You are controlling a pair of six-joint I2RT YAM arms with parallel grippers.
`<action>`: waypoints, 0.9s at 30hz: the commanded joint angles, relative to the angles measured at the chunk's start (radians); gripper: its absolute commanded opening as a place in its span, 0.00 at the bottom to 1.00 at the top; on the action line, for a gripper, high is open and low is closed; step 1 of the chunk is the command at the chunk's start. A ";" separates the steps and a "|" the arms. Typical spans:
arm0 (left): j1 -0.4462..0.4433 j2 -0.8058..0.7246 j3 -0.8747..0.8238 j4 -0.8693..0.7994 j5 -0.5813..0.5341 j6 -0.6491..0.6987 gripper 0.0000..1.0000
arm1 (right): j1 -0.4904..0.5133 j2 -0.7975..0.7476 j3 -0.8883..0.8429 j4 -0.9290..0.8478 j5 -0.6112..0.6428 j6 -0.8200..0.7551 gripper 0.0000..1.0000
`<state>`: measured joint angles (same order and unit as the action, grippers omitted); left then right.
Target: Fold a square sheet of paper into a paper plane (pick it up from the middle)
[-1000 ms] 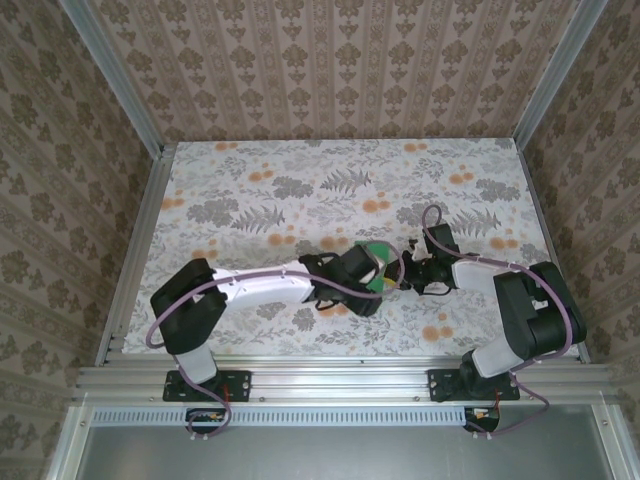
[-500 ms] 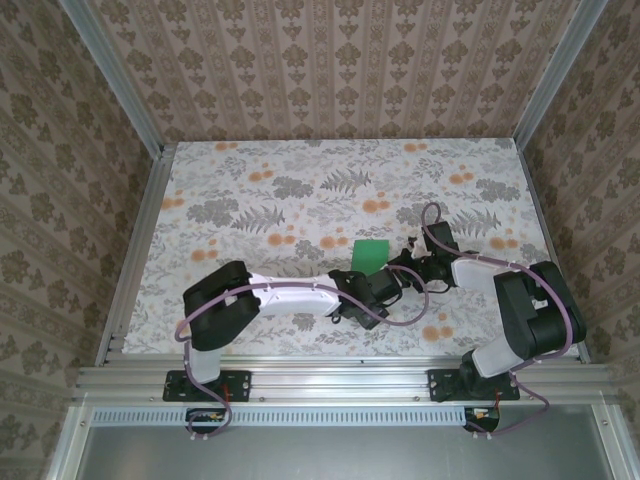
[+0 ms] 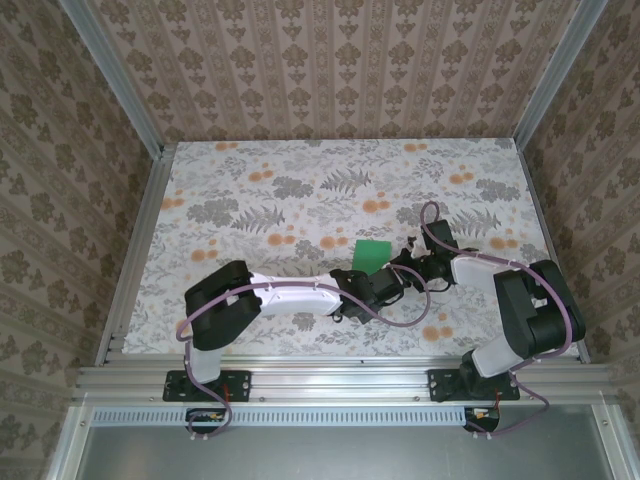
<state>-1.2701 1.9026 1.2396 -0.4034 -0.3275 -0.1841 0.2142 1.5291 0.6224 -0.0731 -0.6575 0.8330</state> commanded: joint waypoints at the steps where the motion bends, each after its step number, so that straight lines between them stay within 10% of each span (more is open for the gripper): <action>1: 0.000 -0.053 -0.002 -0.001 0.040 0.007 0.25 | 0.006 0.011 0.025 -0.053 0.018 -0.030 0.09; 10: 0.032 -0.068 -0.004 0.000 0.101 -0.022 0.27 | 0.006 0.010 0.029 -0.068 0.022 -0.039 0.10; 22: 0.080 -0.089 -0.030 0.032 0.214 -0.047 0.03 | 0.007 0.011 0.045 -0.091 0.022 -0.059 0.11; 27: 0.110 -0.099 -0.052 0.060 0.269 -0.064 0.00 | 0.002 -0.011 0.078 -0.168 0.042 -0.101 0.26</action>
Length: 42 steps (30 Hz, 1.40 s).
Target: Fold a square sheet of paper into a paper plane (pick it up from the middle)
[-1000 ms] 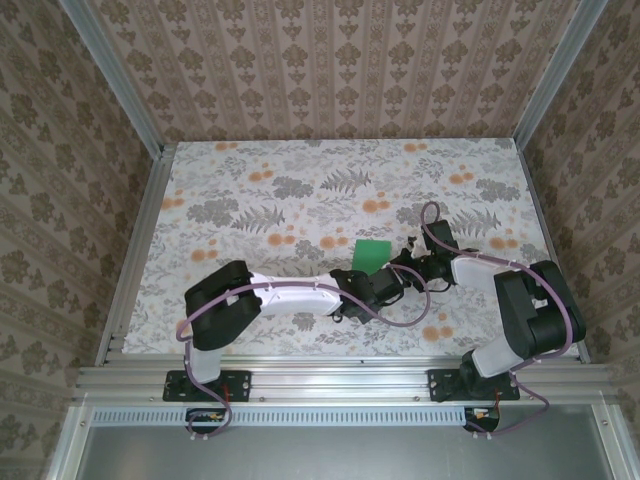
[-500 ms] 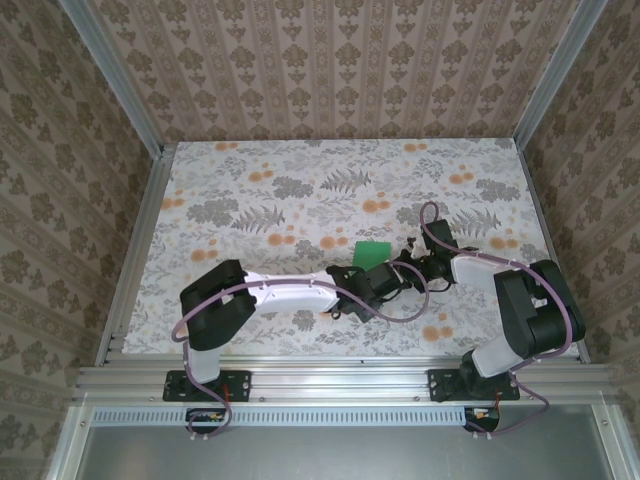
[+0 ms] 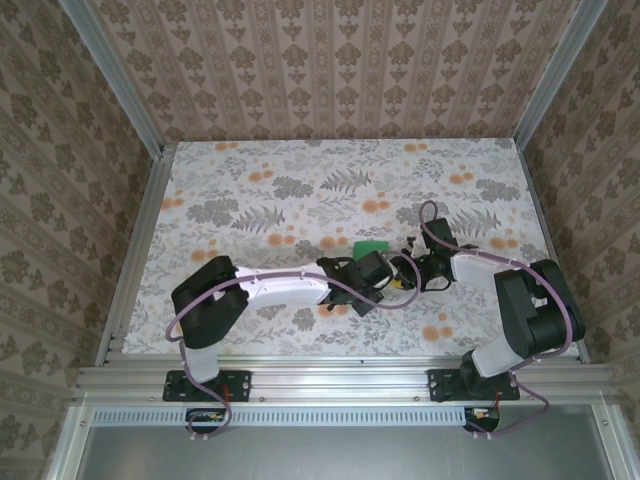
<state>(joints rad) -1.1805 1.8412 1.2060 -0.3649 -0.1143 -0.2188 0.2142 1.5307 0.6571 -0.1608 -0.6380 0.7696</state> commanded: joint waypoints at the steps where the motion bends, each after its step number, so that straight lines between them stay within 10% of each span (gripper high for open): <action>1: 0.027 -0.041 -0.024 0.027 0.069 -0.032 0.00 | -0.002 -0.021 0.053 -0.102 0.033 -0.051 0.27; 20: 0.104 -0.072 -0.094 0.120 0.238 -0.090 0.00 | 0.037 0.237 0.311 -0.156 -0.001 -0.207 0.13; 42: 0.251 -0.039 -0.110 0.143 0.403 -0.155 0.00 | 0.103 0.379 0.413 -0.345 0.243 -0.434 0.12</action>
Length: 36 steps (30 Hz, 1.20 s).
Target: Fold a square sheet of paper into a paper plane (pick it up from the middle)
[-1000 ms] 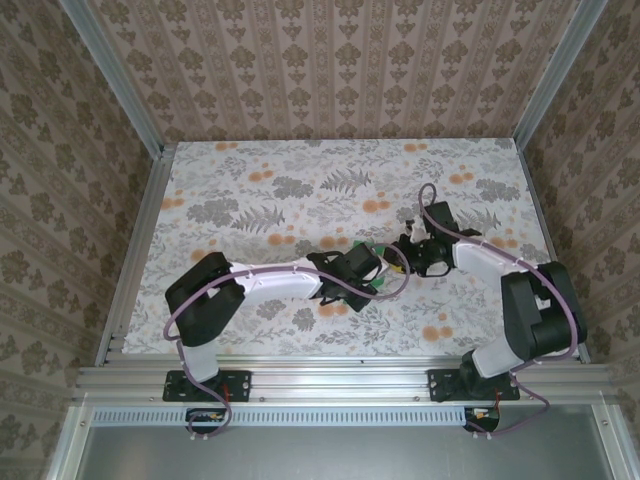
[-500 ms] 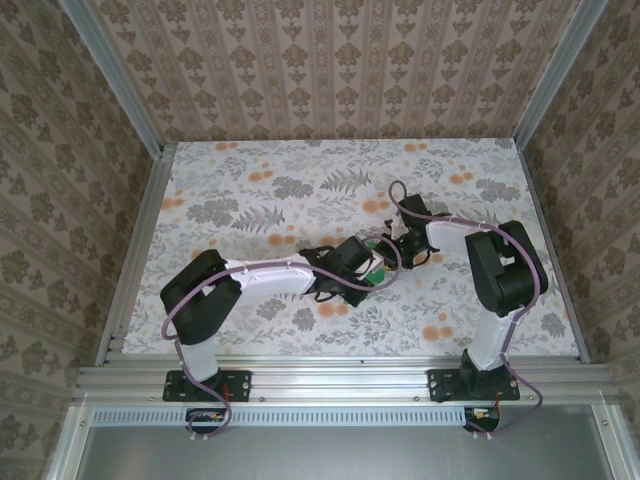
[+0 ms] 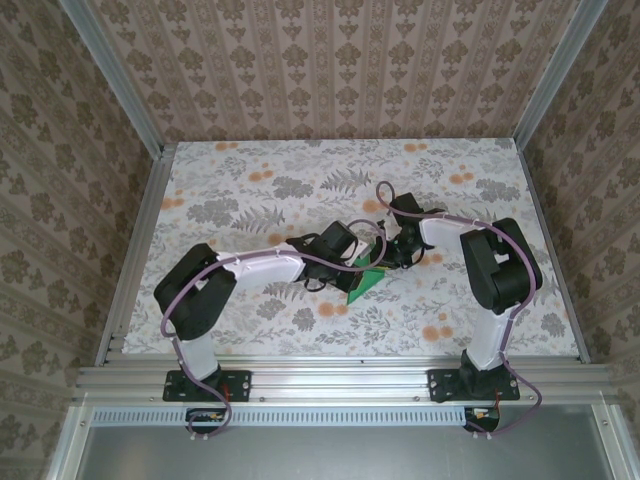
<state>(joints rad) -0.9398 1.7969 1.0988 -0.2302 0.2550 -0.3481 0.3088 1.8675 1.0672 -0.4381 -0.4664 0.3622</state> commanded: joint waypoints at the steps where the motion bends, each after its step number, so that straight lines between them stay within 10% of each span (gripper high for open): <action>1: 0.012 0.010 -0.003 0.008 0.038 -0.025 0.00 | 0.008 0.042 0.005 -0.069 0.070 -0.026 0.12; 36: 0.052 0.078 -0.032 0.068 0.083 -0.092 0.03 | 0.011 0.041 0.040 -0.133 0.078 -0.024 0.13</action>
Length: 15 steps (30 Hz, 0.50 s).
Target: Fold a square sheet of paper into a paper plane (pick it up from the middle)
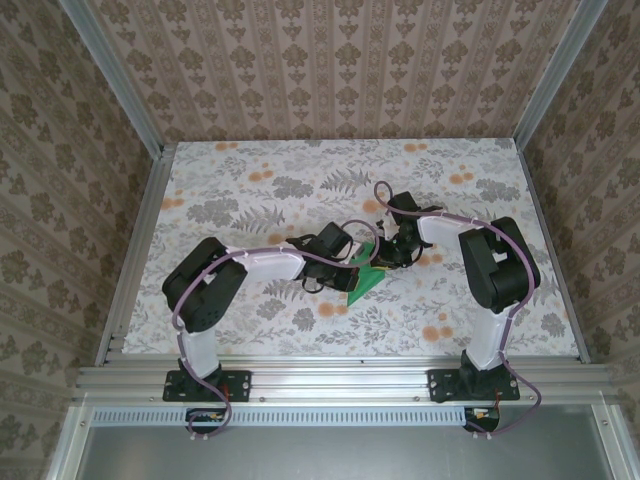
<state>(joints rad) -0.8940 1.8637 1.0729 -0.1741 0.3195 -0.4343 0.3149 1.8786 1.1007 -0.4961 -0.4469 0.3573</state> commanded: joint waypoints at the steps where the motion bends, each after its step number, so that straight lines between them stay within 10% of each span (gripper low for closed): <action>1: 0.006 0.013 -0.006 0.013 0.015 -0.006 0.03 | 0.005 0.030 0.009 -0.078 0.060 -0.019 0.13; 15: 0.005 0.023 -0.013 0.009 -0.001 -0.016 0.03 | 0.004 0.015 0.011 -0.072 0.060 0.002 0.15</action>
<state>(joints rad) -0.8940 1.8713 1.0729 -0.1707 0.3183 -0.4347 0.3153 1.8786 1.1046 -0.5060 -0.4404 0.3580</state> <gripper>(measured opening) 0.053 0.142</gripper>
